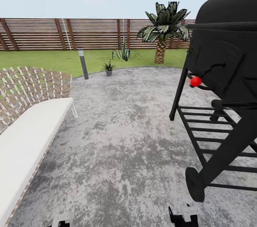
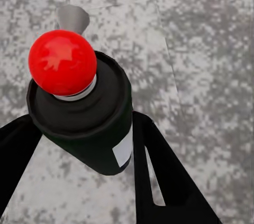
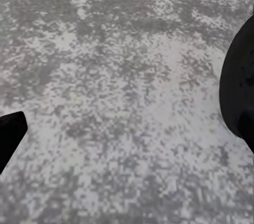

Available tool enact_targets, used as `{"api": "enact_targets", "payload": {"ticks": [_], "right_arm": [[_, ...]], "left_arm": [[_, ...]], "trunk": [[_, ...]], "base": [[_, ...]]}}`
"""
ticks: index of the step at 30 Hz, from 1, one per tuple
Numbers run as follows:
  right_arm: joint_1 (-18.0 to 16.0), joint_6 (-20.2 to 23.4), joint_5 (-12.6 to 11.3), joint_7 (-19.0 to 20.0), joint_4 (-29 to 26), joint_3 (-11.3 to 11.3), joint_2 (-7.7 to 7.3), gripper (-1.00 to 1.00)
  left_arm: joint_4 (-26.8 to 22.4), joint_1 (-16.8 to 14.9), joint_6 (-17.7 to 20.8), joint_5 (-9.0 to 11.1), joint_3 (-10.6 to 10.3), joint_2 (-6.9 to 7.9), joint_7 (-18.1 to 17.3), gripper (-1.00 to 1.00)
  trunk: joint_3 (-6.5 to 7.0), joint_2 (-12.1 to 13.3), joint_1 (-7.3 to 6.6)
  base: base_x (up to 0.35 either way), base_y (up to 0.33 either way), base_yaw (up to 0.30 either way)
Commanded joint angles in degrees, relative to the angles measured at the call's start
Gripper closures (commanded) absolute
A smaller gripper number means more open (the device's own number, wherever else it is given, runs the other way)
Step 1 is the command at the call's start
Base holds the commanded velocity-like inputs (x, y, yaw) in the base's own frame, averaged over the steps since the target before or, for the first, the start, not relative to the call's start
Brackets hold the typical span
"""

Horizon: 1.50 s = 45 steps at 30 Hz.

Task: Pick up the pesticide atomizer in the garden and spray insectifuge to fully cover both potted plants in the garden.

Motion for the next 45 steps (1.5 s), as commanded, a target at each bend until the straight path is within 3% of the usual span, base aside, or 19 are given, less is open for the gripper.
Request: {"api": "enact_targets", "payload": {"ticks": [1, 20, 45], "right_arm": [[0.0, -0.2, 0.6, -0.2, 0.1, -0.4, 0.01, -1.0], [0.0, -0.2, 0.5, -0.3, 0.1, -0.4, 0.02, -1.0], [0.0, -0.2, 0.6, -0.3, 0.1, -0.4, 0.02, -1.0]], "left_arm": [[0.1, 0.0, -0.2, 0.6, -0.4, 0.02, -0.2, 1.0], [0.1, 0.0, -0.2, 0.6, -0.4, 0.02, -0.2, 1.0], [0.1, 0.0, -0.2, 0.6, -0.4, 0.02, -0.2, 1.0]], "trunk": [[-0.05, 0.0, 0.02], [0.9, 0.0, 0.02], [0.93, 0.0, 0.02]], "base": [[0.311, 0.174, 0.0], [0.326, 0.108, 0.0], [0.336, 0.025, 0.0]]}}
